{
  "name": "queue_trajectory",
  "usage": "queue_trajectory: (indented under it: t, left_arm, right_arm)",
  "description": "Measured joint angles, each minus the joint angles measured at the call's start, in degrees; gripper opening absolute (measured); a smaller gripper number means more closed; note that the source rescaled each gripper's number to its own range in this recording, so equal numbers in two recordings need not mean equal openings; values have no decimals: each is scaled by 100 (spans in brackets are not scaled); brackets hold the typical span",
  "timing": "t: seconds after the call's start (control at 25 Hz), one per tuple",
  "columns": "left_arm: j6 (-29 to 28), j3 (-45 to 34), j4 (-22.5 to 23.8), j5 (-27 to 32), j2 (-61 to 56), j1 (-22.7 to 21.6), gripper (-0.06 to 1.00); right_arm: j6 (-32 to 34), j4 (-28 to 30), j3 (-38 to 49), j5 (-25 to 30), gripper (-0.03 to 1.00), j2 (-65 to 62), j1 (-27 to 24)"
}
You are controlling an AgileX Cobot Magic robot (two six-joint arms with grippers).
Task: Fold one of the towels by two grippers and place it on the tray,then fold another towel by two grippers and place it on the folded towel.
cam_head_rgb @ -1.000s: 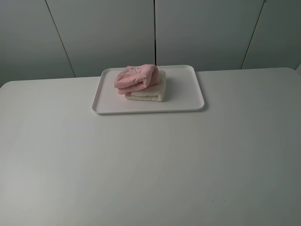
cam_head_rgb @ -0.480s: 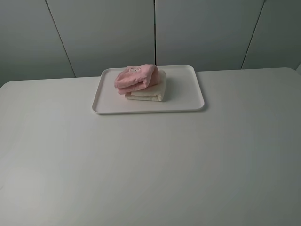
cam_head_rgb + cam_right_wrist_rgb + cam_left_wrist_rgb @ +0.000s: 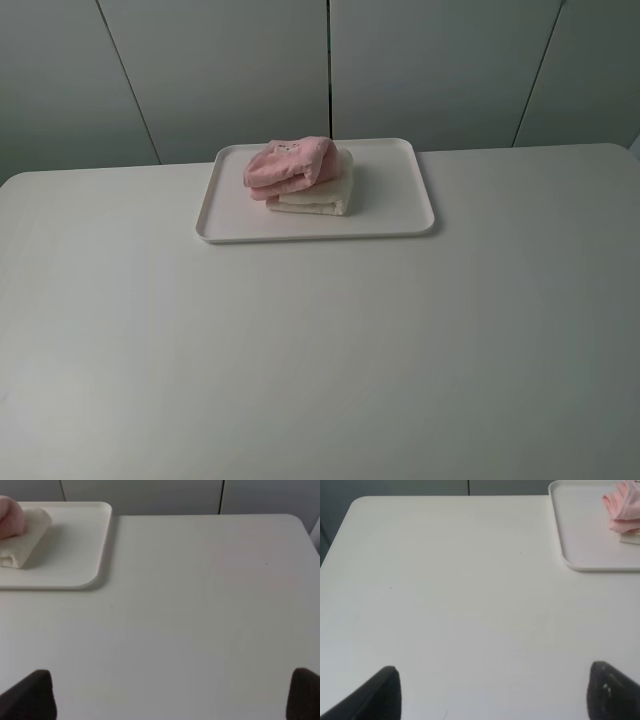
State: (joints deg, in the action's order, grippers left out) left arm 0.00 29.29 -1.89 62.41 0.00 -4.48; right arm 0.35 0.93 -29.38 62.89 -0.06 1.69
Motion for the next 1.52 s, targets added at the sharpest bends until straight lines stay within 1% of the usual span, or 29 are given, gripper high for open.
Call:
queue_trajectory:
  t: [0.36, 0.48, 1.52]
  left_arm:
    - [0, 0, 0, 0, 0, 0, 96]
    - [0, 0, 0, 0, 0, 0, 98]
    - [0, 0, 0, 0, 0, 0, 98]
  right_arm:
    - [-117, 0, 0, 0, 100, 0, 0]
    - [-117, 0, 0, 0, 100, 0, 0]
    - [-81, -12, 0, 0, 100, 0, 0]
